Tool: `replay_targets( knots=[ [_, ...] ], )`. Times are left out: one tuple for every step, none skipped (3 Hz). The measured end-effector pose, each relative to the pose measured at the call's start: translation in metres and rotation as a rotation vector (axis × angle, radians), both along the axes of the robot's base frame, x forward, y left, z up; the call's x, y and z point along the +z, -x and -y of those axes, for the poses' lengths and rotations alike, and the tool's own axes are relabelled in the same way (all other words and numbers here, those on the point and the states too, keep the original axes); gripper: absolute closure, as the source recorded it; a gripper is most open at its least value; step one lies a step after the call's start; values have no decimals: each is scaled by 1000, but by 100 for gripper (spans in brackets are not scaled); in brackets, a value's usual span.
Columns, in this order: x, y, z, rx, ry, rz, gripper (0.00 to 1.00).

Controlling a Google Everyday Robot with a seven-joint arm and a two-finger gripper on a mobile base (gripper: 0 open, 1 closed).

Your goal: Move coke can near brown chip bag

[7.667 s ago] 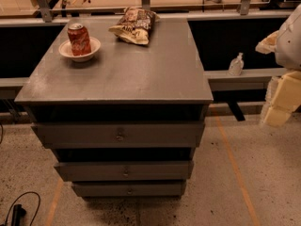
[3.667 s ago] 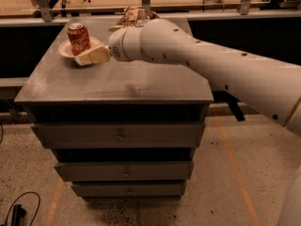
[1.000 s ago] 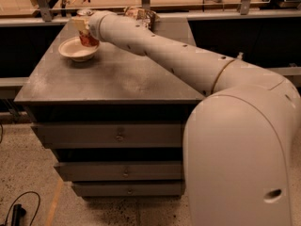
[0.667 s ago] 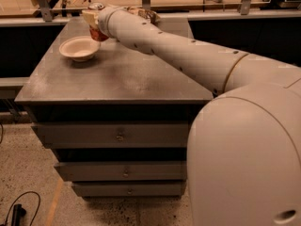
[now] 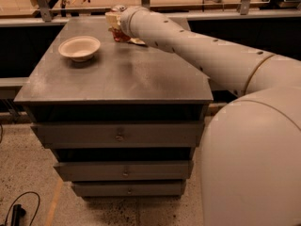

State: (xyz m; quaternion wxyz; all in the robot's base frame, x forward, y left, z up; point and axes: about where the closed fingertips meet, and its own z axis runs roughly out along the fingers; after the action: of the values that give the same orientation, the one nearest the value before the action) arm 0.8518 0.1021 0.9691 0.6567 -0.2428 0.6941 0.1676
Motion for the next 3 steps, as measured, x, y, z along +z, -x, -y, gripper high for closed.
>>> replay_targets(
  knots=[
    [-15, -6, 13, -9, 55, -15, 82],
    [-34, -11, 22, -31, 88, -29, 58],
    [-48, -13, 27, -49, 108, -15, 36]
  ],
)
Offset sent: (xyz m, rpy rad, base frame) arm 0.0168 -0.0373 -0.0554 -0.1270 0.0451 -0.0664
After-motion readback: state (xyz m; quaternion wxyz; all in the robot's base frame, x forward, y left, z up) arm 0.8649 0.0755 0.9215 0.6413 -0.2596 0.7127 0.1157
